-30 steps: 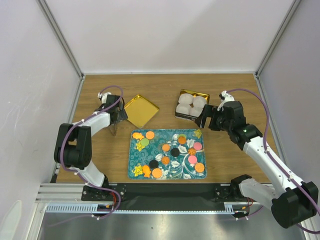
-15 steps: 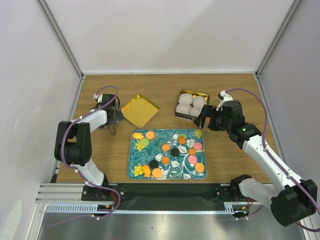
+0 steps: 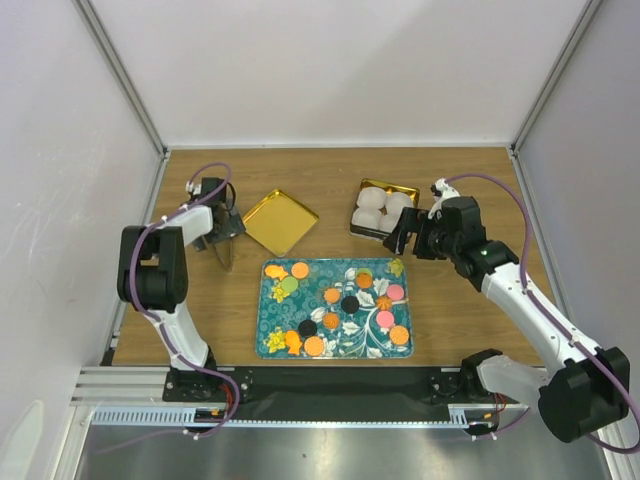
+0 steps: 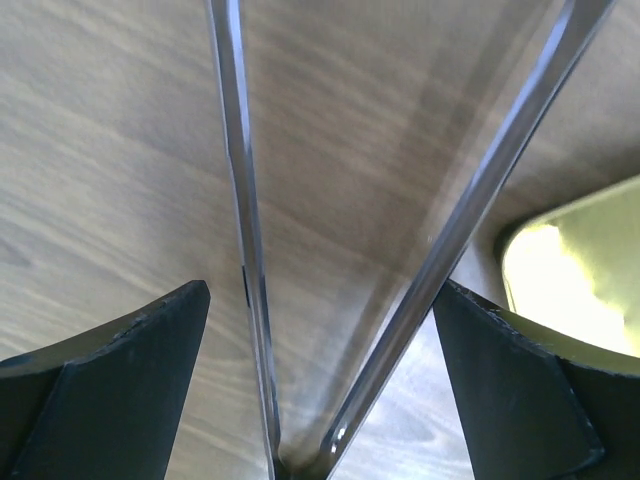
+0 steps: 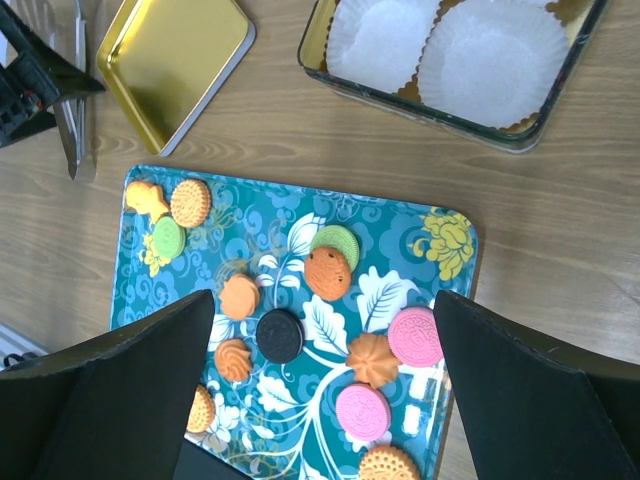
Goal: Pack the cookies
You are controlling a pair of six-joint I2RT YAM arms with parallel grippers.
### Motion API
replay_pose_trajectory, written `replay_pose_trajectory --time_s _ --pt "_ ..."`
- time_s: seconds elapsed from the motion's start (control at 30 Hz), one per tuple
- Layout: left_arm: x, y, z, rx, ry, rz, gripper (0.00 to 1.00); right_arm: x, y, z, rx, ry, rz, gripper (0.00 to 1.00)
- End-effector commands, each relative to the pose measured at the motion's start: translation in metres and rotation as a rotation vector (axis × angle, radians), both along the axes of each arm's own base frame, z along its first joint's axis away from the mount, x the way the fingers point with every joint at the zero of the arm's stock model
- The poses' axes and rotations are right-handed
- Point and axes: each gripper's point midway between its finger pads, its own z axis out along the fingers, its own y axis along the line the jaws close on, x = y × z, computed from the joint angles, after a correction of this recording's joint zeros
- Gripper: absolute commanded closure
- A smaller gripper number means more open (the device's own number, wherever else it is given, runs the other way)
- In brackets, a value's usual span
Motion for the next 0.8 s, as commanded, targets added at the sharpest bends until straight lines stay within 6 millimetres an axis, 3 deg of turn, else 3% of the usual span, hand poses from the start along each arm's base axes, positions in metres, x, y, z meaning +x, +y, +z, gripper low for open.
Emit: replay_pose_trajectory --time_s 0.0,0.17,0.3,0.77 --pt "0.007 0.009 -0.001 -0.001 0.028 -0.006 0.0 0.005 0.01 0.018 0.026 -0.028 0.038 0.0" --pt "0.012 0.017 -0.005 -0.052 0.019 0.015 0.0 0.005 0.014 0.018 0.018 -0.02 0.051 0.0" --pt "0.015 0.013 -0.01 -0.099 0.018 -0.001 0.01 0.005 0.016 0.02 0.016 -0.019 0.056 0.0" --pt "0.004 0.01 -0.018 -0.107 0.055 0.015 0.33 -0.001 0.017 0.027 0.033 -0.038 0.066 0.0"
